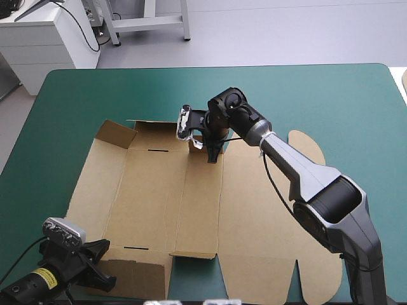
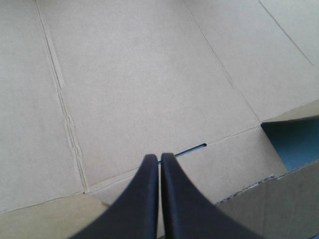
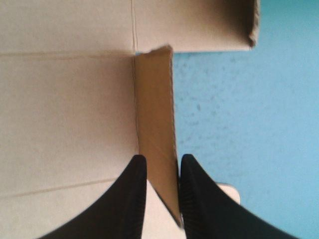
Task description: Fold the box
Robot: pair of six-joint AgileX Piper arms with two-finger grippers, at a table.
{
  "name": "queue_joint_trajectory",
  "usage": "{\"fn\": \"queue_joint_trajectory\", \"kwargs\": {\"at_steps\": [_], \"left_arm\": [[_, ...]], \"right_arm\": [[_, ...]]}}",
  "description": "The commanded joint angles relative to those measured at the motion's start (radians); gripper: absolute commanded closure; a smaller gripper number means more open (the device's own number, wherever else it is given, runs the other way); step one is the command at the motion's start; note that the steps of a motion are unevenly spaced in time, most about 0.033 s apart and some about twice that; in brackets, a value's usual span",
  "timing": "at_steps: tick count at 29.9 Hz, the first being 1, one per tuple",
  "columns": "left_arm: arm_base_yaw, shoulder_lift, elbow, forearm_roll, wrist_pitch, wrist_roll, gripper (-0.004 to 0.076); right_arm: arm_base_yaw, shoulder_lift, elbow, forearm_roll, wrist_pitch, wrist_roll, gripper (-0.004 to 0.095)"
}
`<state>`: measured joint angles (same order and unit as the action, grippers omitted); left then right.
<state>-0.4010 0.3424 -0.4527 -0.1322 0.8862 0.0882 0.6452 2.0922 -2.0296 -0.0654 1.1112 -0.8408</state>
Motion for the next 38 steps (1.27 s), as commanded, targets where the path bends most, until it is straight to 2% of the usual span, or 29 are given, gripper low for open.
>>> {"fn": "queue_joint_trajectory", "kwargs": {"at_steps": [1,6,12,22,28,32,38], "left_arm": [[-0.002,0.008,-0.033,-0.019,-0.06,-0.007,0.0731],[-0.002,0.008,-0.033,-0.019,-0.06,-0.005,0.0731],[-0.002,0.008,-0.033,-0.019,-0.06,-0.009,0.0731],[-0.002,0.01,-0.033,-0.017,-0.06,-0.009,0.0731],[-0.002,0.01,-0.033,-0.017,-0.06,-0.009,0.0731],[-0.002,0.01,-0.033,-0.017,-0.06,-0.009,0.0731],[-0.002,0.01,-0.033,-0.017,-0.06,-0.009,0.0731]], "right_arm": [[-0.02,-0.113,-0.031,-0.079,0.063,0.075,0.0778],[-0.12,-0.189,-0.031,-0.052,0.082,0.186,0.0827],[-0.293,-0.288,-0.028,-0.074,0.135,0.402,0.0858],[-0.557,-0.45,0.001,0.028,0.135,0.521,0.0857],[-0.688,-0.592,0.26,0.039,0.135,0.543,0.0857],[-0.773,-0.711,0.483,0.111,0.13,0.542,0.0857],[-0.876,-0.889,0.774,0.182,0.017,0.534,0.0857]]}}
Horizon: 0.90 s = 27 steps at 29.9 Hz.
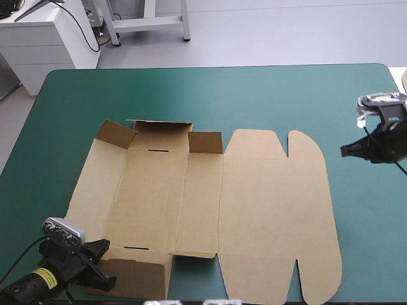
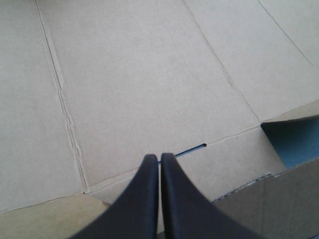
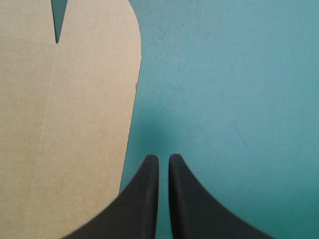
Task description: Fold the box
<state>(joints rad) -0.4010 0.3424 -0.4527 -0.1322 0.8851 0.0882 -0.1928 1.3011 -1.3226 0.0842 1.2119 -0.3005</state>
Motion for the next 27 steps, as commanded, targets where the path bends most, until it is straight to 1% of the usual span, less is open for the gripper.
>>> {"fn": "queue_joint_trajectory", "kwargs": {"at_steps": [1,3,5,12,18,21,24,27], "left_arm": [[-0.002,0.01,-0.033,-0.017,-0.059,-0.013,0.0731],[-0.002,0.011,-0.033,-0.017,-0.055,-0.041,0.0731],[-0.002,0.017,-0.033,-0.017,-0.055,-0.072,0.0731],[-0.002,0.109,-0.092,0.029,-0.057,-0.101,0.0731],[-0.002,0.261,-0.214,0.036,-0.09,-0.101,0.0731],[-0.002,0.37,-0.27,0.039,-0.106,-0.101,0.0731],[0.002,0.483,-0.305,0.039,-0.144,-0.101,0.0731],[0.056,0.591,-0.346,0.034,-0.158,-0.103,0.0731]], "right_arm": [[-0.048,-0.127,0.099,0.043,-0.101,-0.006,0.0857],[-0.061,-0.18,0.168,0.067,-0.134,-0.006,0.0857],[-0.063,-0.216,0.214,0.074,-0.138,0.013,0.0857],[-0.063,-0.266,0.268,0.123,-0.138,0.021,0.0857],[-0.063,-0.264,0.28,0.196,-0.146,-0.015,0.0857],[-0.063,-0.264,0.28,0.244,-0.162,-0.052,0.0857],[-0.063,-0.264,0.28,0.253,-0.166,-0.069,0.0857],[-0.063,-0.264,0.28,0.253,-0.166,-0.074,0.0857]]}}
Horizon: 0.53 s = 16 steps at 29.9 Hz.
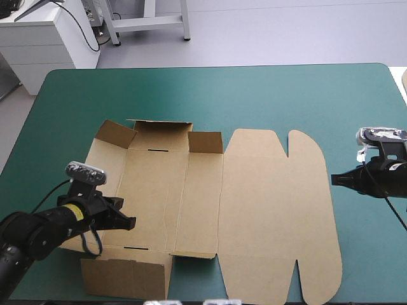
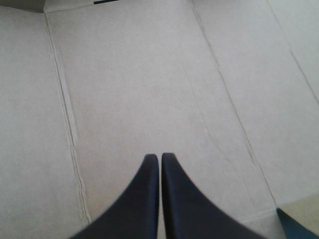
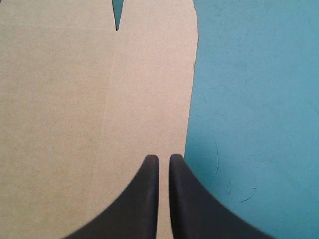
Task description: Fold the box
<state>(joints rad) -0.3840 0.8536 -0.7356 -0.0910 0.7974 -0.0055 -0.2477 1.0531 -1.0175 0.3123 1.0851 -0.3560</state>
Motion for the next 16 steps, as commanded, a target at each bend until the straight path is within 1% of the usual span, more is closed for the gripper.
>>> {"fn": "queue_joint_trajectory", "kwargs": {"at_steps": [1,4,6,11,14,16], "left_arm": [[0.072,0.115,-0.082,-0.013,-0.072,-0.009,0.0731],[0.187,0.19,-0.145,-0.027,-0.07,0.011,0.0731],[0.271,0.224,-0.182,-0.057,-0.045,0.057,0.0731],[0.511,0.245,-0.232,-0.26,0.088,0.281,0.0731],[0.631,0.245,-0.232,-0.296,0.165,0.31,0.0731],[0.697,0.245,-0.23,-0.296,0.216,0.358,0.0731]], "right_arm": [[-0.008,-0.016,-0.025,0.023,-0.04,-0.018,0.0857],[-0.008,-0.016,-0.025,0.021,-0.037,-0.018,0.0857],[-0.008,-0.016,-0.025,0.021,-0.037,-0.018,0.0857],[-0.008,-0.016,-0.025,0.021,-0.037,-0.018,0.0857],[-0.008,-0.016,-0.025,0.021,-0.037,-0.018,0.0858],[-0.008,-0.016,-0.025,0.021,-0.039,-0.018,0.0857]]}}
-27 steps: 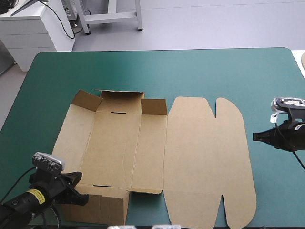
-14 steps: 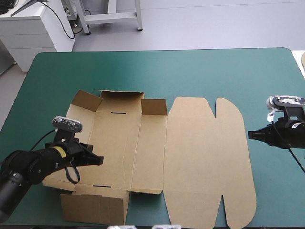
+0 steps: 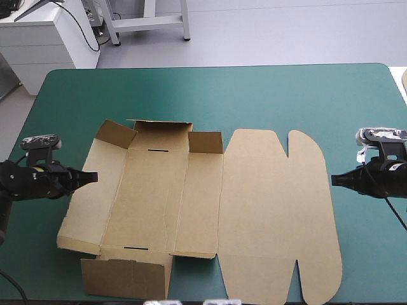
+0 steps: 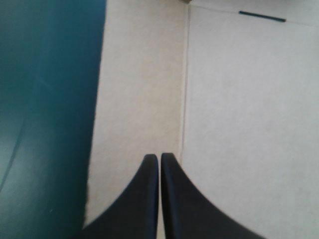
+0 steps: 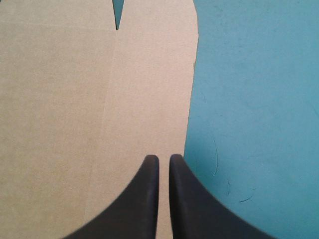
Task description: Fold the box
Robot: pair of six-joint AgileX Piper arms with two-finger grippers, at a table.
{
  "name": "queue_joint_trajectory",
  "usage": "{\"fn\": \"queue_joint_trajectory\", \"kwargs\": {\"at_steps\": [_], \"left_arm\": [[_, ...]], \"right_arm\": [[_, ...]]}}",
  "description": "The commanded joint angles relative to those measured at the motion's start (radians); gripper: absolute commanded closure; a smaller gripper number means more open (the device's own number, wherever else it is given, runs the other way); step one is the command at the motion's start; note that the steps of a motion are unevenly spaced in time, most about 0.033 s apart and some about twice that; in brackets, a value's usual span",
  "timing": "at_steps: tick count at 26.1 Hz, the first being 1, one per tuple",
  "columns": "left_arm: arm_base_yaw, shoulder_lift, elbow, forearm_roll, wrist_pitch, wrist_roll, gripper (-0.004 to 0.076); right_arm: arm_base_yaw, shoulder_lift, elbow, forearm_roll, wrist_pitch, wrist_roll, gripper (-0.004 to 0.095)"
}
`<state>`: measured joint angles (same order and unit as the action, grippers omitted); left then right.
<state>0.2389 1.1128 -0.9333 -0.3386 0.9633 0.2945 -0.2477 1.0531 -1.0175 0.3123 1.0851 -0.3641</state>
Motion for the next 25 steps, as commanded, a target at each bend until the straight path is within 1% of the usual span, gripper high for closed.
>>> {"fn": "queue_joint_trajectory", "kwargs": {"at_steps": [1,3,8,12,16,18,21,24,25], "left_arm": [[0.108,-0.014,-0.032,-0.049,0.085,0.079,0.0731],[0.166,-0.014,-0.032,-0.051,0.118,0.1,0.0731],[0.237,-0.004,-0.032,-0.038,0.123,0.131,0.0731],[0.237,0.028,-0.031,-0.031,0.14,0.148,0.0731],[0.237,0.061,-0.031,-0.031,0.125,0.159,0.073],[0.237,0.077,-0.031,-0.031,0.127,0.185,0.0715],[0.237,0.095,-0.031,-0.035,0.123,0.208,0.0647],[0.237,0.132,-0.031,-0.035,0.122,0.226,0.0441],[0.237,0.149,-0.031,-0.039,0.122,0.228,0.0388]], "right_arm": [[-0.008,-0.016,-0.025,0.021,-0.039,-0.01,0.0857],[-0.008,-0.016,-0.025,0.021,-0.039,-0.01,0.0857],[-0.008,-0.016,-0.025,0.021,-0.041,-0.01,0.0857],[-0.008,-0.016,-0.025,0.021,-0.043,-0.01,0.0857],[-0.008,-0.016,-0.025,0.021,-0.043,-0.028,0.0857],[-0.008,-0.016,-0.025,0.021,-0.044,-0.028,0.0857],[-0.008,-0.016,-0.025,0.021,-0.045,-0.028,0.0857],[-0.008,-0.016,-0.025,0.021,-0.05,-0.028,0.0857],[-0.008,-0.016,-0.025,0.021,-0.052,-0.028,0.0857]]}}
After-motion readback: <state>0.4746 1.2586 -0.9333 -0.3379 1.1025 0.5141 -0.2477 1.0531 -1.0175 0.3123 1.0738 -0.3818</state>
